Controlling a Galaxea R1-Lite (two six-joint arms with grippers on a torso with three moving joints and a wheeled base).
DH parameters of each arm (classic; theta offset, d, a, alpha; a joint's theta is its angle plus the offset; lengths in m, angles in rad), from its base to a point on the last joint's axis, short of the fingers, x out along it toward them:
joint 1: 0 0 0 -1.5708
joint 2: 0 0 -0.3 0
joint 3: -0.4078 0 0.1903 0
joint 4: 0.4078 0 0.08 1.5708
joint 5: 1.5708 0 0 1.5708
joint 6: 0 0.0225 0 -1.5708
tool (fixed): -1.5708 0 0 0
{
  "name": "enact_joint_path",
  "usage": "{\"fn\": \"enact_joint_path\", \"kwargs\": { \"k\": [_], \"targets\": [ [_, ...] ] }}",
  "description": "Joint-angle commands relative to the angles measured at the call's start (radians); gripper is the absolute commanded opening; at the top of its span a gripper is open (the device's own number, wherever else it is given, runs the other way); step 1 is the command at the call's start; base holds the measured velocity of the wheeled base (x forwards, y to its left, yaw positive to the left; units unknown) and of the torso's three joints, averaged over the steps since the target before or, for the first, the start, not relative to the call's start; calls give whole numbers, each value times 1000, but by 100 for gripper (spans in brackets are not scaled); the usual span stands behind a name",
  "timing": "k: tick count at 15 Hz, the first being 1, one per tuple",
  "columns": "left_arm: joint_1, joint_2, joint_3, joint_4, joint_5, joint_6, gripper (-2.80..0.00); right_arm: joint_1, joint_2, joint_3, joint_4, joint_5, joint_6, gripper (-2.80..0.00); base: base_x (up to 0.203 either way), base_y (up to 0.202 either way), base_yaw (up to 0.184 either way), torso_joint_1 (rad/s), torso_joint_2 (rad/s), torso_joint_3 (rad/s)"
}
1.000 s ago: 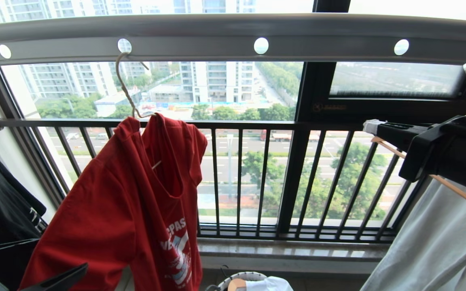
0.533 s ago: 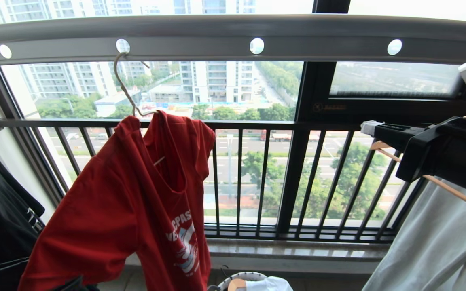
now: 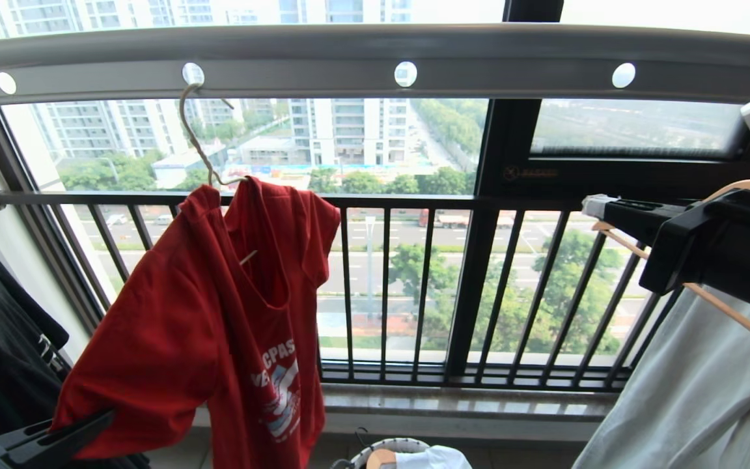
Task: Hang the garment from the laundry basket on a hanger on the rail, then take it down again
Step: Take the clothes off the clothes rack
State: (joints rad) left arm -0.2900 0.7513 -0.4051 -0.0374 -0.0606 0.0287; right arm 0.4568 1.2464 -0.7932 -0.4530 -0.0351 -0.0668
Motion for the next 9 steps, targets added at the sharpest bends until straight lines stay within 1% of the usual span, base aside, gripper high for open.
{"fn": "enact_joint_path", "kwargs": {
  "k": [1, 5, 6, 7, 9],
  "targets": [
    [0, -15, 18, 2, 1, -1, -280, 0, -1, 0, -3, 0, -1, -280, 0, 0, 0, 0, 0, 0],
    [0, -90, 61, 11, 2, 0, -280, 0, -1, 0, -3, 0, -1, -280, 0, 0, 0, 0, 0, 0],
    [0, -113, 73, 33, 3, 0, -280, 0, -1, 0, -3, 0, -1, -280, 0, 0, 0, 0, 0, 0],
    [0, -132, 73, 101, 4, 0, -280, 0, -1, 0, -3, 0, -1, -280, 0, 0, 0, 0, 0, 0],
    [0, -166, 38, 239, 4, 0, -280, 0, -1, 0, -3, 0, -1, -280, 0, 0, 0, 0, 0, 0]
  ]
}}
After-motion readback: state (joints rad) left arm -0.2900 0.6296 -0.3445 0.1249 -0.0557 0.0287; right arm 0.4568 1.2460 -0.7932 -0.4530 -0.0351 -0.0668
